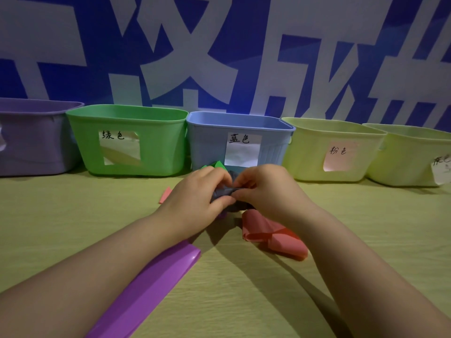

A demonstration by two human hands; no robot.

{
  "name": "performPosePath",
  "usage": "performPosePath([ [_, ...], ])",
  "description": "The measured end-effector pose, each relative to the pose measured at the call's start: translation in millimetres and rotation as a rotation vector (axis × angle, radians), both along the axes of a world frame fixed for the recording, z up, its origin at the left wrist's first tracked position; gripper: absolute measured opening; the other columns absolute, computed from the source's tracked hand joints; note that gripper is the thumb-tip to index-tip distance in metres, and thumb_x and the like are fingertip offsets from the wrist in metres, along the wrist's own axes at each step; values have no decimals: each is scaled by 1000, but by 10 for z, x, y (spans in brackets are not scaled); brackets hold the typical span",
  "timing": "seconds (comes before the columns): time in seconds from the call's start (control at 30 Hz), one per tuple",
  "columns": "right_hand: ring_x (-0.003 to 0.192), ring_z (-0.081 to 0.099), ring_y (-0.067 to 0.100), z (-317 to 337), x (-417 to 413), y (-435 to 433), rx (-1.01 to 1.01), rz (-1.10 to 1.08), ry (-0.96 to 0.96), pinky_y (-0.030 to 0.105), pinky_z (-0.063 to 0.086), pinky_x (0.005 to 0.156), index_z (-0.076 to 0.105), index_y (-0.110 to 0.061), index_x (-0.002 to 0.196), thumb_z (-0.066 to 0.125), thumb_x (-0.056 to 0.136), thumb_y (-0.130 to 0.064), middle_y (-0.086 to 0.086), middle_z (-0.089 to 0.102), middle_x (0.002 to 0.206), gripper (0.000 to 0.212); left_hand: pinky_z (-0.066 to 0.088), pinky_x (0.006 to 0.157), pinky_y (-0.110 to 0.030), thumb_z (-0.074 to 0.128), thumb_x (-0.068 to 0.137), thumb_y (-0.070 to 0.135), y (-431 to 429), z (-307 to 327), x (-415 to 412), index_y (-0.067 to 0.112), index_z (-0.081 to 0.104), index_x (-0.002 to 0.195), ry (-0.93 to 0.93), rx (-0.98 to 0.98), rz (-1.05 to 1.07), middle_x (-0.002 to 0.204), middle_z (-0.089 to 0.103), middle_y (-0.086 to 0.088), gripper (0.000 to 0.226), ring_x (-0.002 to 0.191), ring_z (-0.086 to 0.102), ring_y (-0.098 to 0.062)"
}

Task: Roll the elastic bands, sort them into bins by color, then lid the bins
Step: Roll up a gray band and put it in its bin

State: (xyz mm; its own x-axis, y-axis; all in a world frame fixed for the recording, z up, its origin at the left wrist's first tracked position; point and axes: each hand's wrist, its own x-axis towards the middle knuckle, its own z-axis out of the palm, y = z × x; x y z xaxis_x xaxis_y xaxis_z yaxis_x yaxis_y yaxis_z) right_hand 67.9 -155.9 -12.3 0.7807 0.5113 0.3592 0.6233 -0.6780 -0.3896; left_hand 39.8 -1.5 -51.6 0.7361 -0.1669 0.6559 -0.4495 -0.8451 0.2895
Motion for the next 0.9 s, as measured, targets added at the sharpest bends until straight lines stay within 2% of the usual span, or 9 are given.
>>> performPosePath([
  [0.07, 73, 58, 12, 20, 0, -12, -9, 23, 29, 29, 48, 69, 72, -22, 83, 68, 81, -25, -2, 67, 77, 6, 32, 62, -15, 69, 79, 21, 0, 5, -4, 13, 60, 89, -7, 7, 2, 84, 51, 7, 16, 78, 45, -11],
  [0.13, 66, 53, 8, 46, 4, -36, -27, 52, 76, 26, 44, 66, 72, -21, 86, 68, 82, -26, -3, 64, 74, 8, 32, 62, -12, 65, 76, 26, -1, 11, -11, 15, 60, 86, -30, 8, 3, 81, 51, 9, 15, 76, 45, -9],
  [0.3, 66, 52, 5, 84, -3, -94, -55, 74, 182, 20, 43, 64, 72, -21, 92, 61, 88, -29, -7, 62, 72, 14, 32, 62, -21, 51, 77, 38, 11, 34, -51, 16, 63, 84, -76, 54, -42, 77, 57, 5, 25, 74, 46, -7],
  [0.43, 63, 48, 5, 87, -15, -82, -123, 72, 136, 11, 35, 55, 71, -20, 95, 54, 92, -31, -5, 59, 73, 20, 33, 63, -23, 45, 80, 39, 23, 33, -33, 12, 65, 84, -69, 74, -25, 77, 62, -1, 34, 76, 46, -10],
  [0.5, 66, 50, 6, 93, -27, -78, -140, 79, 107, 12, 37, 59, 70, -22, 99, 54, 92, -33, -5, 62, 79, 21, 33, 63, -23, 44, 80, 38, 21, 35, -26, 11, 66, 84, -66, 66, -18, 77, 64, -3, 36, 77, 47, -11],
  [0.6, 83, 58, 11, 104, -50, -71, -86, 81, 81, 26, 48, 76, 67, -24, 105, 67, 82, -36, -4, 66, 92, 27, 34, 62, -24, 41, 80, 40, 35, 49, -19, 10, 68, 86, -52, 9, -21, 78, 66, -5, 40, 77, 49, -12],
  [0.67, 85, 59, 12, 110, -48, -67, -43, 54, 51, 26, 48, 78, 66, -23, 99, 73, 77, -33, -6, 64, 88, 25, 37, 64, -27, 41, 80, 42, 34, 57, -17, 11, 69, 87, -39, -11, -16, 79, 67, -6, 43, 76, 51, -12],
  [0.77, 74, 56, 5, 104, -18, -77, -52, 36, 28, 14, 42, 64, 66, -26, 87, 74, 76, -30, -12, 59, 75, 14, 38, 66, -32, 44, 80, 45, 10, 49, -19, 10, 70, 88, 9, -15, -29, 79, 68, -7, 45, 74, 56, -15],
  [0.9, 62, 48, 2, 84, 20, -90, -118, 36, 12, 11, 35, 57, 71, -21, 95, 68, 81, -32, -13, 55, 70, 17, 32, 61, -22, 49, 84, 40, -17, 21, -12, 9, 67, 91, 34, 10, -74, 82, 66, -5, 37, 75, 52, -11],
])
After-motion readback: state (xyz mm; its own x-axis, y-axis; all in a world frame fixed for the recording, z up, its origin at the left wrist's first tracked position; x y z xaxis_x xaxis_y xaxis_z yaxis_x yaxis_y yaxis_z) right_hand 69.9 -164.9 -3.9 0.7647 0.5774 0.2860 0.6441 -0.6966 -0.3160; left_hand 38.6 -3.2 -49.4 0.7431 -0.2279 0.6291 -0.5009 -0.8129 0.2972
